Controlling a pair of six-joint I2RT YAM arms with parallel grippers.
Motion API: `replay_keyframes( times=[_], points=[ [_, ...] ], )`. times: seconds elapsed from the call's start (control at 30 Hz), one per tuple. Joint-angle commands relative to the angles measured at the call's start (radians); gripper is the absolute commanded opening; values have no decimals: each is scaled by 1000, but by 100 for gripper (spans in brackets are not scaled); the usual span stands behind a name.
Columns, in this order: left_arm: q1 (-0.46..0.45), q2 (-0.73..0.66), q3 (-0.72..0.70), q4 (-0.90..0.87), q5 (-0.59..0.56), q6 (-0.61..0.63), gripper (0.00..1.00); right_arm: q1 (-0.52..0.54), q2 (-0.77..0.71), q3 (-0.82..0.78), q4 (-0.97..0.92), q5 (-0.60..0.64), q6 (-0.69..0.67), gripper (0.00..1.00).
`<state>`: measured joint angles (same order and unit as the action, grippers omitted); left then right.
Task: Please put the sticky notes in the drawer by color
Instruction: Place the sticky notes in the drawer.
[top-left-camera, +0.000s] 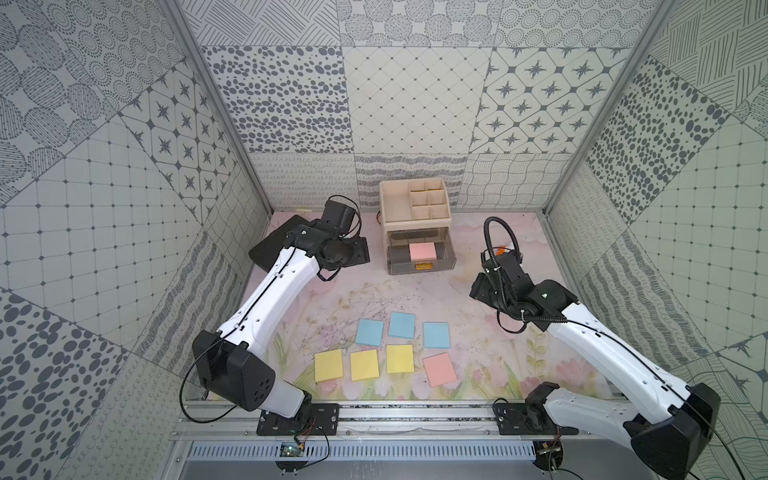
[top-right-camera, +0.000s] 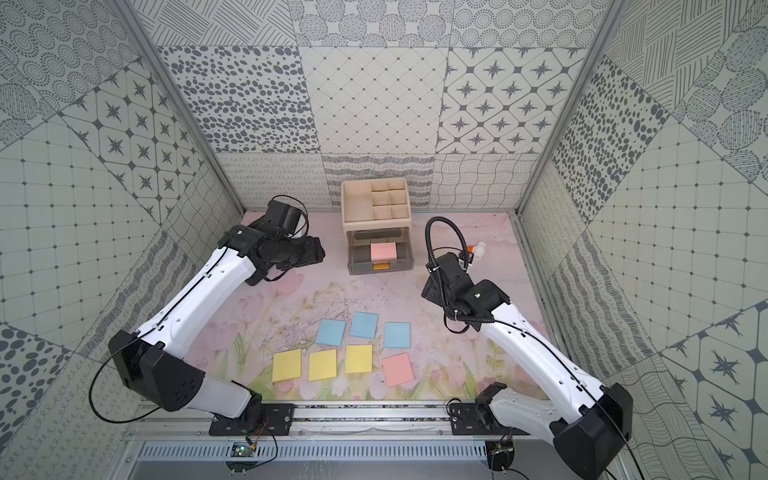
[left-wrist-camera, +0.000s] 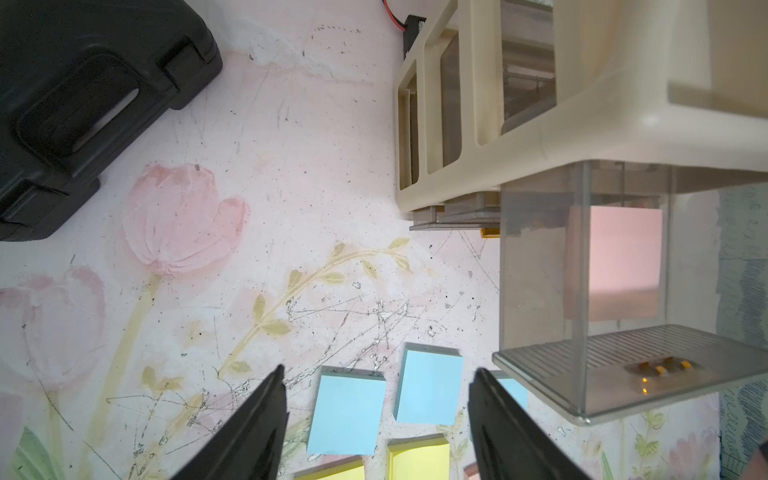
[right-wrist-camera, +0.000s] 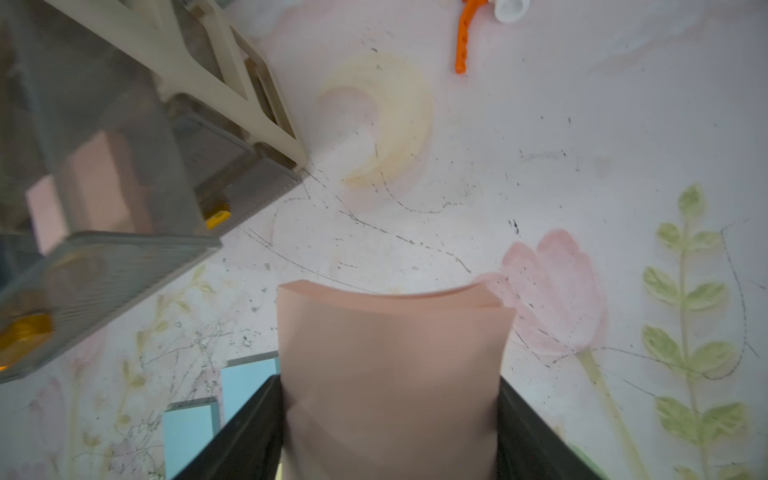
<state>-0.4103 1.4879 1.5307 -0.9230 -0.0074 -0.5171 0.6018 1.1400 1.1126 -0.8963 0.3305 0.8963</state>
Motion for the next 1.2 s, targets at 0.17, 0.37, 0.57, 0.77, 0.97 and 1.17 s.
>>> replay_keyframes(
  times=[0.17,0.37,0.57,0.77,0.97,1.17],
  points=[
    [4,12,57,-17,0,-11,72,4,219,353,51,-44,-177,74],
    [4,15,73,-37,-17,4,72,5,368,491,118,-107,-220,74],
    [4,32,80,-35,-9,9,72,10,534,646,125,-160,-265,73],
    [5,35,69,-30,-25,17,72,22,652,787,60,-162,-298,73],
    [5,29,55,-24,-32,23,72,40,642,748,68,-137,-289,72],
    [5,22,52,-22,-21,19,72,44,642,713,78,-134,-286,75]
  ],
)
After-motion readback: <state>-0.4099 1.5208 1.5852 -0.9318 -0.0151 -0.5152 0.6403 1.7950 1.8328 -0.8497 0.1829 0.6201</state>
